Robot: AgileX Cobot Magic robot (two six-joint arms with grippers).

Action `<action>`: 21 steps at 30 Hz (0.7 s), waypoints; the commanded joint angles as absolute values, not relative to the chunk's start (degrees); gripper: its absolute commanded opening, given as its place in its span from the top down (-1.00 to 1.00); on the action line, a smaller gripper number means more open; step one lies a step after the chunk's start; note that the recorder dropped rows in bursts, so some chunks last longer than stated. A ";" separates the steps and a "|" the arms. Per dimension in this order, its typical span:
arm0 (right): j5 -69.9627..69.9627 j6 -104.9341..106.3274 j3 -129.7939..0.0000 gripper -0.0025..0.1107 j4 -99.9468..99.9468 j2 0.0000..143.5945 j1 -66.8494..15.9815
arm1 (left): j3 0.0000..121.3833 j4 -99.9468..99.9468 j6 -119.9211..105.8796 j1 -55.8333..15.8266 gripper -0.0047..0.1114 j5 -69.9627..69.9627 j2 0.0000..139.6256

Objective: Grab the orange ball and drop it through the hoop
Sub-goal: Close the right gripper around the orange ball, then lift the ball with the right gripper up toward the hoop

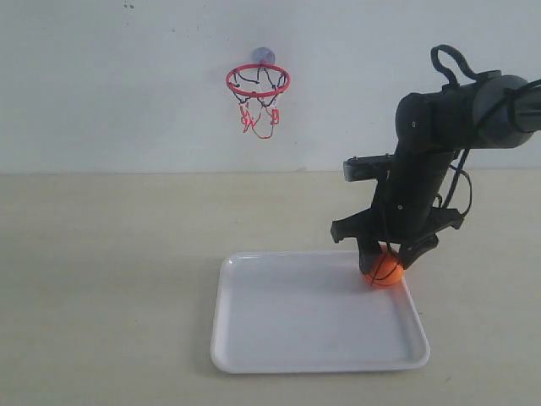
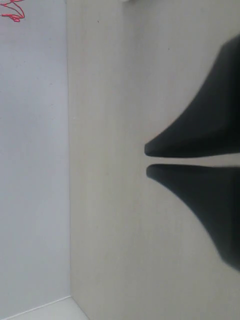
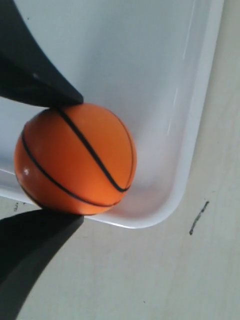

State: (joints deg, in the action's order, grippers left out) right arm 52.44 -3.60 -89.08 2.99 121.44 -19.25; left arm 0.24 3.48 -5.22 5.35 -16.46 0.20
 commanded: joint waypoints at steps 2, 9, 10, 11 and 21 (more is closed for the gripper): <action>55.51 -3.75 -91.46 0.96 2.33 119.37 -19.17 | 0.00 3.88 -5.34 5.59 0.85 -16.51 0.00; 56.43 -1.49 -96.34 0.96 2.48 112.59 -19.17 | 0.00 3.88 -5.34 5.59 0.85 -16.51 0.00; 56.43 -0.54 -96.91 0.96 2.48 111.38 -19.17 | 0.00 3.88 -5.34 5.59 0.85 -16.51 0.00; 56.55 0.37 -97.22 0.96 2.74 110.16 -19.17 | 0.00 3.88 -5.34 5.59 0.85 -16.51 0.00; 49.96 8.09 -97.24 0.96 3.94 108.17 -19.17 | 0.00 3.88 -5.34 5.59 0.85 -16.51 0.00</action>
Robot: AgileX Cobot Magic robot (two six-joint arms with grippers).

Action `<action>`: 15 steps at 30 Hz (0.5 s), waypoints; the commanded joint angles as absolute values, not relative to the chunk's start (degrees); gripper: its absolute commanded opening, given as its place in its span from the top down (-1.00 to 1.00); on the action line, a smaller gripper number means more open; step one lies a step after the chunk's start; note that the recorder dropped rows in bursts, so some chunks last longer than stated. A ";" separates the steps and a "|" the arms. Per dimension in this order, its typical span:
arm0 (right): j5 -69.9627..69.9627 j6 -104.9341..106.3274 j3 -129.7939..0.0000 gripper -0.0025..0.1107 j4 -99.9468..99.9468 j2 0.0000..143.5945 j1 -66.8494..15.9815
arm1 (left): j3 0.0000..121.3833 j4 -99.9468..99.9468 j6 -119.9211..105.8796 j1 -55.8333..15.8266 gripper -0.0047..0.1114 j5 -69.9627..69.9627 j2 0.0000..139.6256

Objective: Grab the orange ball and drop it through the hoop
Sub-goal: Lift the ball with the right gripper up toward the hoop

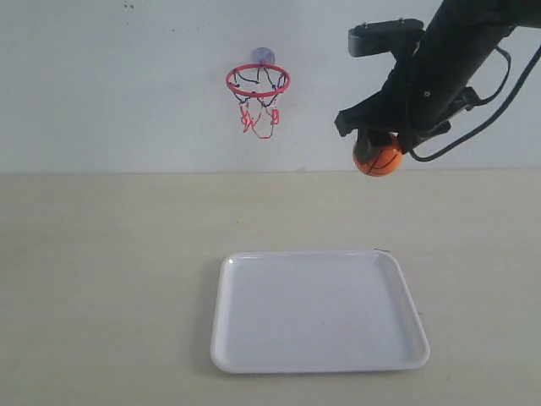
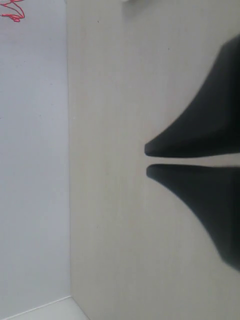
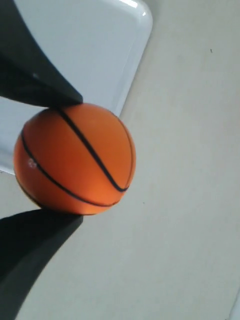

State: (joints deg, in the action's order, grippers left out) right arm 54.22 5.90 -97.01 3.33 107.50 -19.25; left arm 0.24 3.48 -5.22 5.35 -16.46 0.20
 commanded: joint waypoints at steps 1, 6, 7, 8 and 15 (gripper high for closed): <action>47.71 8.23 -97.24 0.96 4.54 108.60 -19.17 | 0.00 3.88 -5.34 5.59 0.85 -16.51 0.00; 34.49 13.08 -97.24 0.96 16.37 110.78 -19.17 | 0.00 3.88 -5.34 5.59 0.85 -16.51 0.00; 31.90 15.82 -97.24 0.96 20.88 111.64 -19.17 | 0.00 3.88 -5.34 5.59 0.85 -16.51 0.00; 29.43 19.04 -97.24 0.96 25.84 112.63 -19.17 | 0.00 3.88 -5.34 5.59 0.85 -16.51 0.00; 23.57 48.11 -97.24 0.96 66.67 119.09 -17.02 | 0.00 3.88 -5.34 5.59 0.85 -16.51 0.00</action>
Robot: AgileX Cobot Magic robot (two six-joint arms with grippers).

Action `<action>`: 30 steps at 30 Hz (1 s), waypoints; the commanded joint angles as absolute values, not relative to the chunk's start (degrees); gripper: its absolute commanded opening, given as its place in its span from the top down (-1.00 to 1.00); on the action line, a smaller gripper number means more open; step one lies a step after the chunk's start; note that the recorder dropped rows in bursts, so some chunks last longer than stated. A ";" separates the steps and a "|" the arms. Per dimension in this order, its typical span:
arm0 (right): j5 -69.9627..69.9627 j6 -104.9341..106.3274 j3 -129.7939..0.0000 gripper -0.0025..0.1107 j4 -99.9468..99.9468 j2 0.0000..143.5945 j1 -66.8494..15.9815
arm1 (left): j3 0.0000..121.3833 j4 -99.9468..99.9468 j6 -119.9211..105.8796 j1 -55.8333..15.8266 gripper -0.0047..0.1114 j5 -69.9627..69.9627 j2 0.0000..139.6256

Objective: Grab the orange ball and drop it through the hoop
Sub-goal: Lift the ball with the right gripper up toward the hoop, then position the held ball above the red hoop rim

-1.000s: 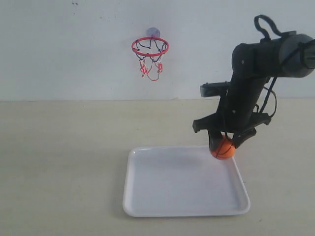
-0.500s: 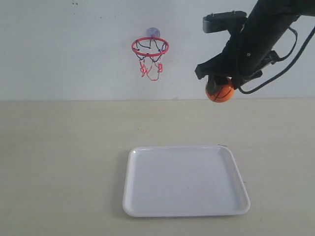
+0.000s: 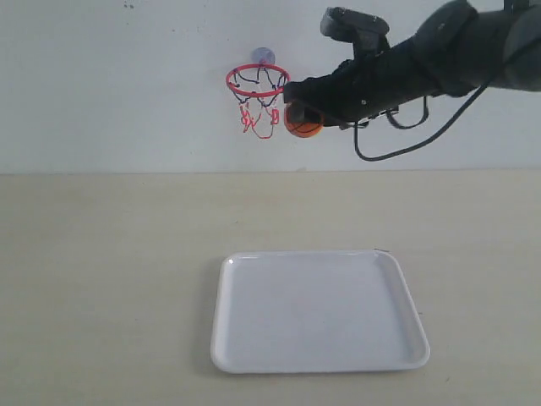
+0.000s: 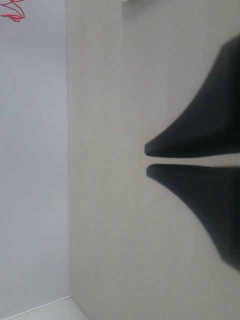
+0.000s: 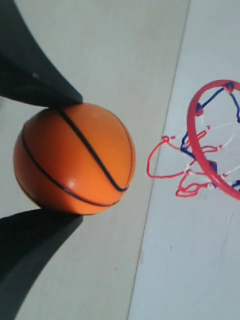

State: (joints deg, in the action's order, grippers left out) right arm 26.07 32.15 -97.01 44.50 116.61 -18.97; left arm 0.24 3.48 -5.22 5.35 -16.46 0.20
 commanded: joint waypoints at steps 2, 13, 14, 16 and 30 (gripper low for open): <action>25.64 58.71 -97.24 0.96 82.26 120.51 -15.24 | 0.00 3.88 -5.34 5.59 0.85 -16.51 0.00; 39.34 83.84 -108.81 0.96 99.95 127.45 -9.83 | 0.00 3.88 -5.34 5.59 0.85 -16.51 0.00; 37.67 84.29 -109.26 0.96 99.95 127.46 -9.72 | 0.00 3.88 -5.34 5.59 0.85 -16.51 0.00; 37.16 84.29 -110.95 0.96 99.95 127.70 -9.72 | 0.00 3.88 -5.34 5.59 0.85 -16.51 0.00; 41.35 68.35 -133.03 0.96 87.33 139.34 -14.50 | 0.00 3.88 -5.34 5.59 0.85 -16.51 0.00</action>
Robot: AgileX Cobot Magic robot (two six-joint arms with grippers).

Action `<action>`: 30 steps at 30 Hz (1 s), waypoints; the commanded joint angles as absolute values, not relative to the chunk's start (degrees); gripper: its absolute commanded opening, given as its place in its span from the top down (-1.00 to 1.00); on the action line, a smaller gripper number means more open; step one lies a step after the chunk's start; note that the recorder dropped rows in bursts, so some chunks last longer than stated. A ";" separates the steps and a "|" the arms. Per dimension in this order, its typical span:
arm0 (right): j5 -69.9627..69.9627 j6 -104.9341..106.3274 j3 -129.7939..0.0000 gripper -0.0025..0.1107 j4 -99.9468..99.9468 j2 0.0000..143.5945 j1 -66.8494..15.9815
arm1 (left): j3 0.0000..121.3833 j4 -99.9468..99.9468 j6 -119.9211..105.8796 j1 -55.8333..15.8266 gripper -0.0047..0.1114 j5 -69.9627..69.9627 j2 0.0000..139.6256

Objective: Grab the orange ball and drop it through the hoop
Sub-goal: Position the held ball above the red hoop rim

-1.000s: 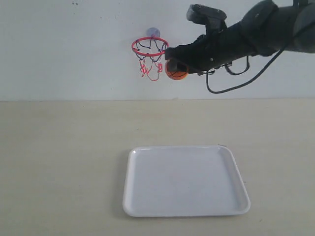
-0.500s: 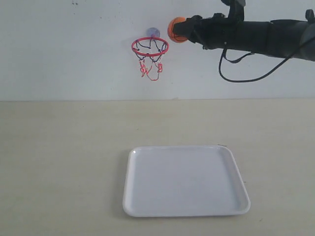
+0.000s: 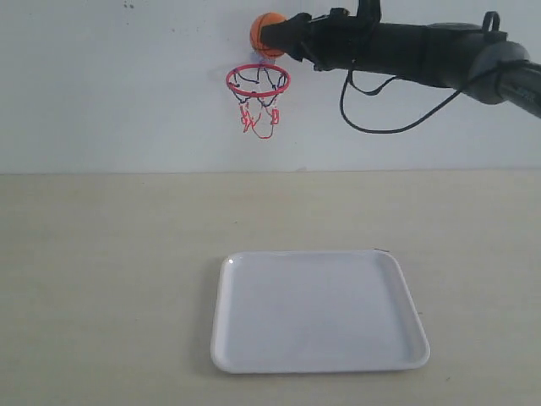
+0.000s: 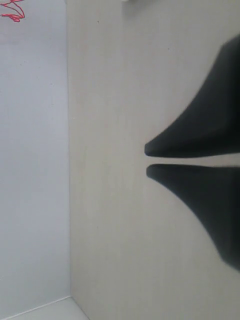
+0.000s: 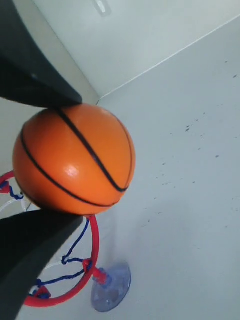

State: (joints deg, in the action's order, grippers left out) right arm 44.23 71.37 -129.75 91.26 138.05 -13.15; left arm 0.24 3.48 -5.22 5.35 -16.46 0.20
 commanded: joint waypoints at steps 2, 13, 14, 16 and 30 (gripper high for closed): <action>39.58 65.88 -133.96 0.96 85.99 140.09 -15.00 | 0.00 3.88 -5.34 5.59 0.85 -16.51 0.00; 37.21 62.91 -134.08 0.96 84.16 140.62 -15.31 | 0.00 3.88 -5.34 5.59 0.85 -16.51 0.00; 37.22 62.60 -134.08 0.96 84.16 140.62 -15.31 | 0.00 3.88 -5.34 5.59 0.85 -16.51 0.00; 36.74 61.36 -134.08 0.95 84.16 140.62 -15.31 | 0.00 3.88 -5.34 5.59 0.85 -16.51 0.00; 33.94 54.16 -134.08 0.07 84.16 140.62 -15.31 | 0.00 3.88 -5.34 5.59 0.85 -16.51 0.00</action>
